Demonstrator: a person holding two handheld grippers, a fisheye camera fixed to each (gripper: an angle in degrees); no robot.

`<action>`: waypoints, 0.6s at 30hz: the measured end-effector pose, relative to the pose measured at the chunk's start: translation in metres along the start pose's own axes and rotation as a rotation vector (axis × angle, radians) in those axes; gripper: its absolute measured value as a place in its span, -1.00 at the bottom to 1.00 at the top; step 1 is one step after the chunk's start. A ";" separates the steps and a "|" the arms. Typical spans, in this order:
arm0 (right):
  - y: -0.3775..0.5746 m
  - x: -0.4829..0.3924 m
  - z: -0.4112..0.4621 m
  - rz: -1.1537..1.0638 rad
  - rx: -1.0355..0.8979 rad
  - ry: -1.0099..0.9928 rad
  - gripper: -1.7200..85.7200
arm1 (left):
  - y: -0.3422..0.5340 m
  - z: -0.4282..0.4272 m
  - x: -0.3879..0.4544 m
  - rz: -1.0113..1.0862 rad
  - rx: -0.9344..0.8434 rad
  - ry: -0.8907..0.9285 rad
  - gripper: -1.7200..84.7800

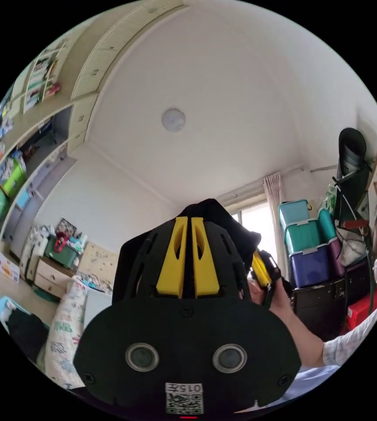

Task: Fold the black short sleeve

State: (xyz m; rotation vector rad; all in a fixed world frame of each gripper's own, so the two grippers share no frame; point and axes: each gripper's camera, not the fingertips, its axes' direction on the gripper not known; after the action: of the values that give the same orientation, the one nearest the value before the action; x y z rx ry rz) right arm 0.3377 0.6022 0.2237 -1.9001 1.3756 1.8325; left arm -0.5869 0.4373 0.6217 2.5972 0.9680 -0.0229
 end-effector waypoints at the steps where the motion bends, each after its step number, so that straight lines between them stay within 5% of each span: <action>1: -0.005 -0.017 0.001 -0.090 0.012 0.063 -0.97 | -0.017 -0.010 0.018 0.071 0.028 -0.030 -0.97; 11: -0.050 -0.159 0.022 -0.739 0.015 0.368 -0.98 | -0.129 -0.044 0.166 0.507 0.203 -0.138 -0.96; 18: -0.101 -0.178 0.050 -0.891 0.058 0.465 -0.98 | -0.173 -0.006 0.228 0.623 0.283 -0.132 -0.96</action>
State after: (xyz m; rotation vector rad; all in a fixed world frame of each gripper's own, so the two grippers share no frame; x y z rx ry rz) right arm 0.4030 0.7787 0.3183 -2.4195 0.4562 0.9470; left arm -0.5232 0.7032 0.5379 2.9959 0.0857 -0.1771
